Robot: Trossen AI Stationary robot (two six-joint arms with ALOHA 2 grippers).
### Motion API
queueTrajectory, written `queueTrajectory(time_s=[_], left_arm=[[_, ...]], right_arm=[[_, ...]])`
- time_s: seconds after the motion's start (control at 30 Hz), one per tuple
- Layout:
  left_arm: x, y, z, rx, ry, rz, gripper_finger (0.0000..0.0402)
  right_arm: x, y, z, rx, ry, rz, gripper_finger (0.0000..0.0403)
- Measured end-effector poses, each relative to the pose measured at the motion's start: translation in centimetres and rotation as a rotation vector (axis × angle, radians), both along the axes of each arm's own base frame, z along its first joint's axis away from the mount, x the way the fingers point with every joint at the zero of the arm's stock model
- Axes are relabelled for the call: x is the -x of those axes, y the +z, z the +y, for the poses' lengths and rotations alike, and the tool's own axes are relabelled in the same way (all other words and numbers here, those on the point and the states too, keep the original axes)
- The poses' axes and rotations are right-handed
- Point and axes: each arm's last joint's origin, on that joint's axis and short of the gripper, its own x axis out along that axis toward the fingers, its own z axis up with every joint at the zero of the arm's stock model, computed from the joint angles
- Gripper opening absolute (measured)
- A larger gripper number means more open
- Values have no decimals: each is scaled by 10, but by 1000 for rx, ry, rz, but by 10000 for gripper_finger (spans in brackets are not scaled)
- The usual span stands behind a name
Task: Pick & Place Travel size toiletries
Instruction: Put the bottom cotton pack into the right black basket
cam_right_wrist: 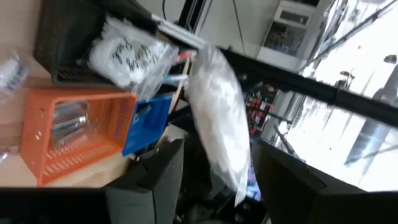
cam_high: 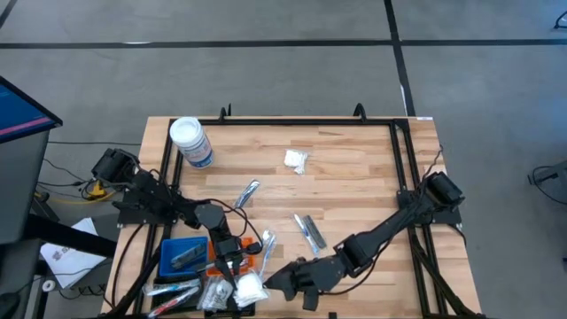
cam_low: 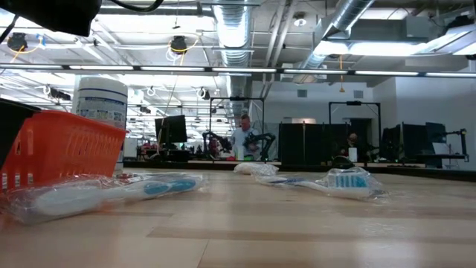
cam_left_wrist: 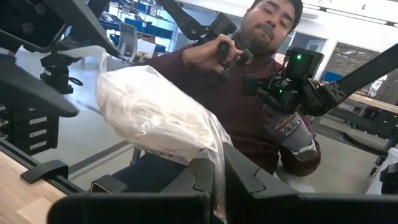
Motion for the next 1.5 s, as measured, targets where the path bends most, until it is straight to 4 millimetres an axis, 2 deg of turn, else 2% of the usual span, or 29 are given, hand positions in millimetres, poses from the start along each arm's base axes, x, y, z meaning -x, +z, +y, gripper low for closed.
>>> queueTrajectory(time_s=[0.27, 0.67, 0.83, 1.07, 1.17, 1.3, 1.5], left_arm=[[-8, -1, 16, 12, 49, 29, 2], [-10, -6, 15, 7, 41, 43, 2], [-10, -6, 15, 9, 41, 39, 2], [-10, -6, 15, 7, 62, 50, 3], [-11, -7, 15, 26, 88, 95, 12], [-10, -4, 16, 64, 91, 174, 33], [5, 11, 21, 117, 106, 189, 69]], right_arm=[[-1, 0, -1, 20, 31, 2, 168], [-6, -1, -10, -15, -11, 18, 144], [-6, -2, -10, -11, -11, 25, 100], [-4, -2, -9, 12, -70, 14, 10], [-4, -2, -10, -28, -115, 14, 9], [-4, 1, -7, -176, -158, 8, 3], [4, 3, 3, -205, -221, -17, 2]])
